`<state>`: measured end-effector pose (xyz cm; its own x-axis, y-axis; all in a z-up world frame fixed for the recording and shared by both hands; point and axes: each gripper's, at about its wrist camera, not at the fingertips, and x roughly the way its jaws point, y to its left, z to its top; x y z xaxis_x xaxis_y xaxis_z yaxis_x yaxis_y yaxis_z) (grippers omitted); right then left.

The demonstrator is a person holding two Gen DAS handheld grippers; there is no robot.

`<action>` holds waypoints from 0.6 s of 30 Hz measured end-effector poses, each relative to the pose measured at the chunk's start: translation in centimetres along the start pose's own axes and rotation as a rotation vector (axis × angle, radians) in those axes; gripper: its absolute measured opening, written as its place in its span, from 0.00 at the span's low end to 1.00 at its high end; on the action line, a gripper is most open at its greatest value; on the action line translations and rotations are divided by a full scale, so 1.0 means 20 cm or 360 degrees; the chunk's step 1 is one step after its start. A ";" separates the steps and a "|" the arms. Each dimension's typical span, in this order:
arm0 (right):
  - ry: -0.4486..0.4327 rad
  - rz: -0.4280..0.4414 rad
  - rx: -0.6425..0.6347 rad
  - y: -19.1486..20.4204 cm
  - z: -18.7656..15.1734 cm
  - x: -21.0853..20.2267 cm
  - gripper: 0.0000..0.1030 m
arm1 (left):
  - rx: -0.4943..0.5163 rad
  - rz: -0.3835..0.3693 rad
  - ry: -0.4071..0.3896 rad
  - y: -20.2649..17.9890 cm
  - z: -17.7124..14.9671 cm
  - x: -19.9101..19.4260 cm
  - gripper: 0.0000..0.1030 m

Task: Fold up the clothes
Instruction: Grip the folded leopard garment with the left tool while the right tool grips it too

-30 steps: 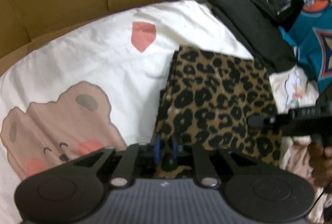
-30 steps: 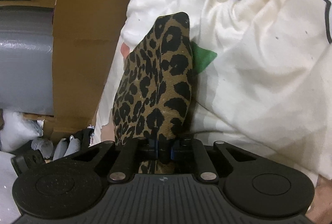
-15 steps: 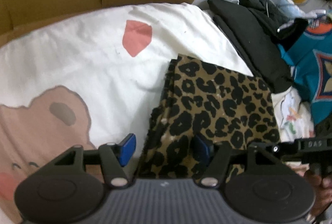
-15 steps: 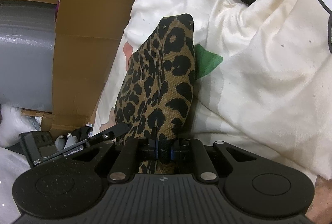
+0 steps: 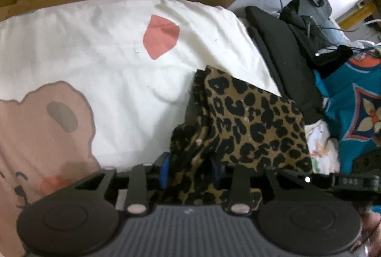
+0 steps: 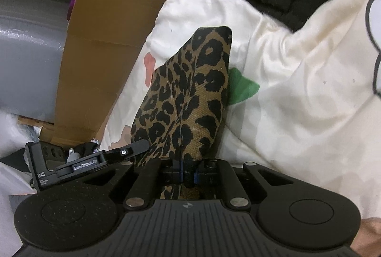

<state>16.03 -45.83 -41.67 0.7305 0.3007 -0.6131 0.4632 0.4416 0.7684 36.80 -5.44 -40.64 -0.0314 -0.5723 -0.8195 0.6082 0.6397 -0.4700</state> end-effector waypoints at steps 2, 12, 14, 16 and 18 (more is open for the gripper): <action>-0.0004 -0.0002 0.0001 -0.01 0.01 -0.02 0.06 | 0.0040 0.0013 0.0014 -0.01 0.01 0.00 0.36; 0.0009 -0.0004 0.0029 -0.04 -0.01 0.00 0.06 | 0.0099 -0.0003 0.0093 -0.03 0.05 0.12 0.71; 0.0009 -0.0004 0.0030 -0.04 -0.01 0.00 0.06 | 0.0083 -0.0027 0.0093 -0.03 0.05 0.13 0.72; 0.0010 -0.0004 0.0031 -0.03 -0.01 0.00 0.06 | 0.0087 -0.0043 0.0101 -0.03 0.05 0.14 0.66; 0.0011 -0.0005 0.0031 -0.03 -0.01 0.00 0.06 | 0.0110 -0.0033 0.0108 -0.05 0.06 0.13 0.59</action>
<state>15.65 -45.94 -42.17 0.7257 0.3053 -0.6165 0.4750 0.4260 0.7700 36.95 -8.24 -41.93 -0.0967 -0.5475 -0.8312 0.6601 0.5898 -0.4652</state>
